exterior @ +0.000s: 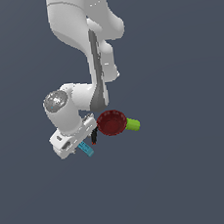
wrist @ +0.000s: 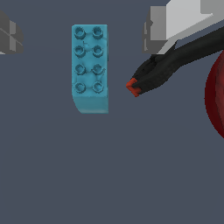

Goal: Pick up a designated object from a clutter of objects.

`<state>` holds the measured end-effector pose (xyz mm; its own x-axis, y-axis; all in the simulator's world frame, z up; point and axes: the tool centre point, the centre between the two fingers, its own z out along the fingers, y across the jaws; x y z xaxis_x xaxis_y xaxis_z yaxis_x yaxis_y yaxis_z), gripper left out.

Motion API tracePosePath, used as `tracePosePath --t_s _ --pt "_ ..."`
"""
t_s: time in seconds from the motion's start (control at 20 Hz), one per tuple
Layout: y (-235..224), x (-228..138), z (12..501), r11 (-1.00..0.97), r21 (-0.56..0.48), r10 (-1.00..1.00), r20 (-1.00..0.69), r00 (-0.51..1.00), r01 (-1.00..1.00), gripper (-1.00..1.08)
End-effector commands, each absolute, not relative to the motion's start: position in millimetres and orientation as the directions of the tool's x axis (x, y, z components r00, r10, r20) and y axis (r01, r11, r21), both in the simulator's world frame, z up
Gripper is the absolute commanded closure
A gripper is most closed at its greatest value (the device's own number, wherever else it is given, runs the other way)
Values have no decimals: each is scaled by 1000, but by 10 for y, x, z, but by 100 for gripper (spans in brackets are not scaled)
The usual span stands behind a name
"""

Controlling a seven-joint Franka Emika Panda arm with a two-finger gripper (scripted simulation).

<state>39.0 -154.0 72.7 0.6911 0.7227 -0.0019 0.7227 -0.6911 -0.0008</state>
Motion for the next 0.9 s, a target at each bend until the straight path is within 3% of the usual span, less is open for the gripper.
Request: tracePosePath --t_s 0.0,0.85 --pt "-1539 391 725 -691 0 723 -2 691 723 -92" --pt "-1537 392 220 -687 0 726 0 687 726 -92"
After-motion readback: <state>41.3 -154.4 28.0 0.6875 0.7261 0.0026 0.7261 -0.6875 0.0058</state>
